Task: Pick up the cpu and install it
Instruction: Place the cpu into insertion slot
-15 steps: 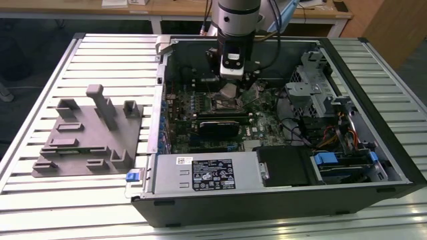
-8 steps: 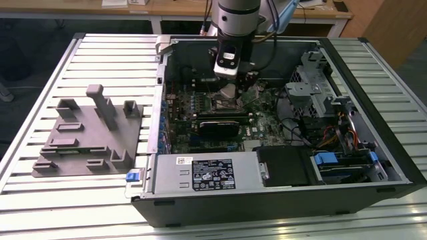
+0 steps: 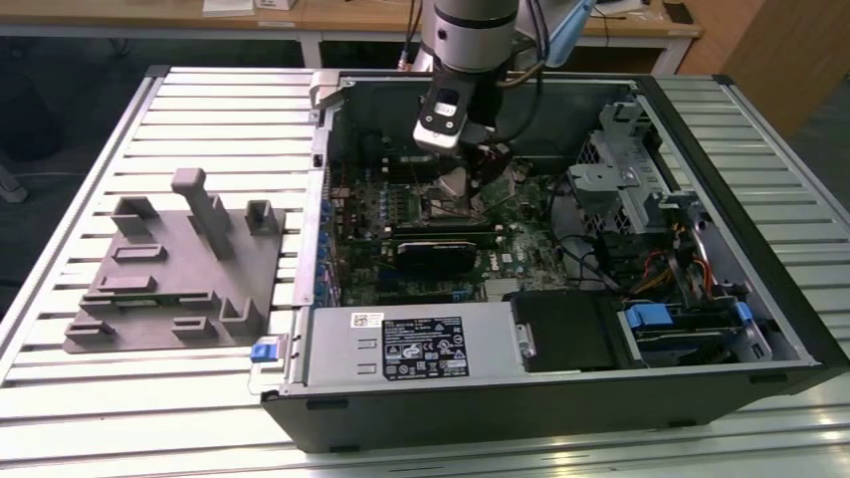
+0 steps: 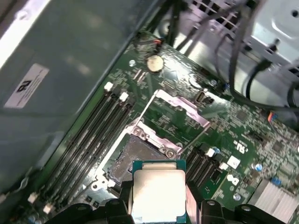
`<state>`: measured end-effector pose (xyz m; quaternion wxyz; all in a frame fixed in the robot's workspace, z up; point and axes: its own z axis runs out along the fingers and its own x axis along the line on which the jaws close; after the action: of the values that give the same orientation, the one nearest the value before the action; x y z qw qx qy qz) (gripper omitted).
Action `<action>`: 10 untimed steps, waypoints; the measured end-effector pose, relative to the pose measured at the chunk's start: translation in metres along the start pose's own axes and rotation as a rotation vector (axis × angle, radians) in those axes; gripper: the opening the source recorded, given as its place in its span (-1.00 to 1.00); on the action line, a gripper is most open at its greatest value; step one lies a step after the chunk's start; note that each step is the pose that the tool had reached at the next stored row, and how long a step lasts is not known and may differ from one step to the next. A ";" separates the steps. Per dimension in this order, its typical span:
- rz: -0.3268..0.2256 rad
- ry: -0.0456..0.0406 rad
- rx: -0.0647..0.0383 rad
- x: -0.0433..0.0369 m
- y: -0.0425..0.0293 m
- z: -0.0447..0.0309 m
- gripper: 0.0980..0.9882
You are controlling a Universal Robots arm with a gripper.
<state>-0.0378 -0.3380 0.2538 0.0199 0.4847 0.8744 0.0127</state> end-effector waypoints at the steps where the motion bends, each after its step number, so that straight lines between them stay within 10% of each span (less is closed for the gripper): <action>1: 0.018 -0.0007 0.000 0.0000 0.0000 0.0000 -0.01; 10: 0.182 -0.0076 0.004 0.0000 0.0000 0.0003 -0.01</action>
<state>-0.0378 -0.3380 0.2535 0.0210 0.5621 0.8267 0.0109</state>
